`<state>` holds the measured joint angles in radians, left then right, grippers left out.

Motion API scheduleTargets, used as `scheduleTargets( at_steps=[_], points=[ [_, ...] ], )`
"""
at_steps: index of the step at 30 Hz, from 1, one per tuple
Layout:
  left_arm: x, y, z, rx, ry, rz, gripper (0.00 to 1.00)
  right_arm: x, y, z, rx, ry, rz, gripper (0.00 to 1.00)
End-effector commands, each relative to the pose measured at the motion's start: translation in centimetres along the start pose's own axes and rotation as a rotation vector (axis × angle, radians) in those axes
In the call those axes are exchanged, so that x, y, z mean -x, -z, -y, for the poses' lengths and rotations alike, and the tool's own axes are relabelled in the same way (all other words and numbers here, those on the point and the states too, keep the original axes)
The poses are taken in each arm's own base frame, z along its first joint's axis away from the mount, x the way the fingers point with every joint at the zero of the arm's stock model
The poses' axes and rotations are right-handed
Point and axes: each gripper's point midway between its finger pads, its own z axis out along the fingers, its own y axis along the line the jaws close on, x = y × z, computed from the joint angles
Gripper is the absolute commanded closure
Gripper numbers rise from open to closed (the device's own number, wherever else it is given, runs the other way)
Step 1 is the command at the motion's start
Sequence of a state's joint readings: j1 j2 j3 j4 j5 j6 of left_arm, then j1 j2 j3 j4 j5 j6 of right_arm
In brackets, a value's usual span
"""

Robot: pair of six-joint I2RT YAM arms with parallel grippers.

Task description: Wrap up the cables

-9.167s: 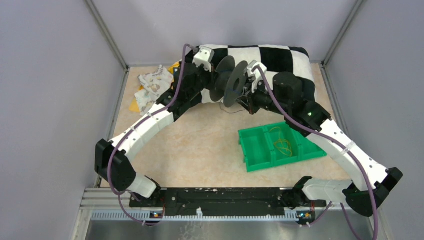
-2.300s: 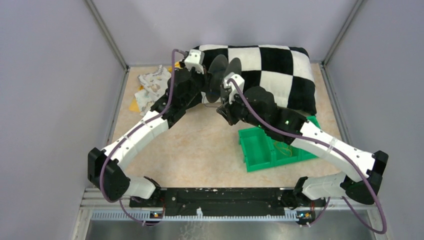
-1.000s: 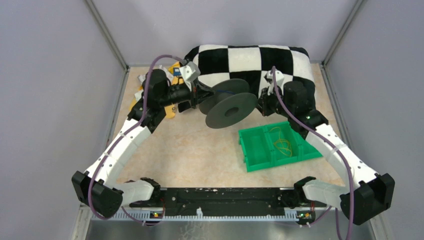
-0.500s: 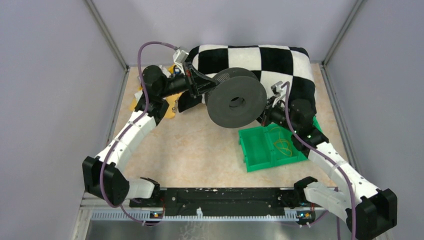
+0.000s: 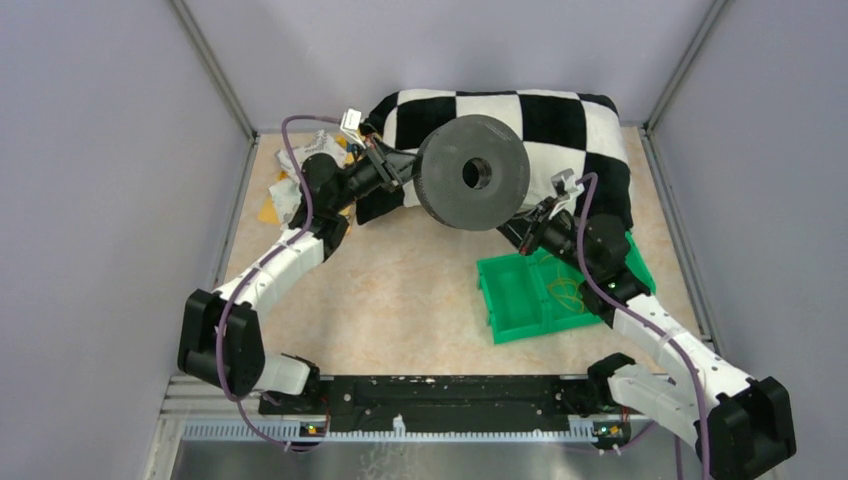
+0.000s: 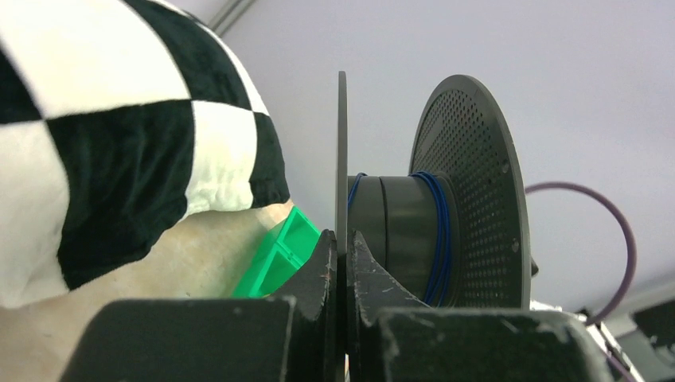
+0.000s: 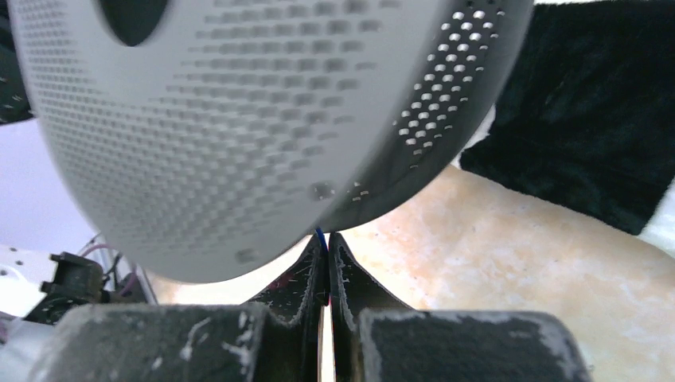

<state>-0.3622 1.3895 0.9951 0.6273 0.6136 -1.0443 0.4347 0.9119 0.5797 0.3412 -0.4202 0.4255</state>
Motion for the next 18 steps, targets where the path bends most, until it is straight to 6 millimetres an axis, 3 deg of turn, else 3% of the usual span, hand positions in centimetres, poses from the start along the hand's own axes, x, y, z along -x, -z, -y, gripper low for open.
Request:
scheduleTargets(
  at_steps=[1, 10, 18],
  points=[
    [2.2, -0.1, 0.9, 0.021, 0.107, 0.127, 1.0, 3.0, -0.1, -2.5, 0.086, 0.02, 0.132, 1.0],
    [2.0, 0.5, -1.6, 0.175, 0.237, 0.155, 1.0, 2.3, -1.1, -2.4, 0.056, 0.006, 0.129, 1.0],
    [0.8, 0.9, -2.8, 0.202, 0.402, 0.158, 1.0, 1.0, -2.0, -2.1, 0.04, 0.005, 0.123, 1.0]
  ],
)
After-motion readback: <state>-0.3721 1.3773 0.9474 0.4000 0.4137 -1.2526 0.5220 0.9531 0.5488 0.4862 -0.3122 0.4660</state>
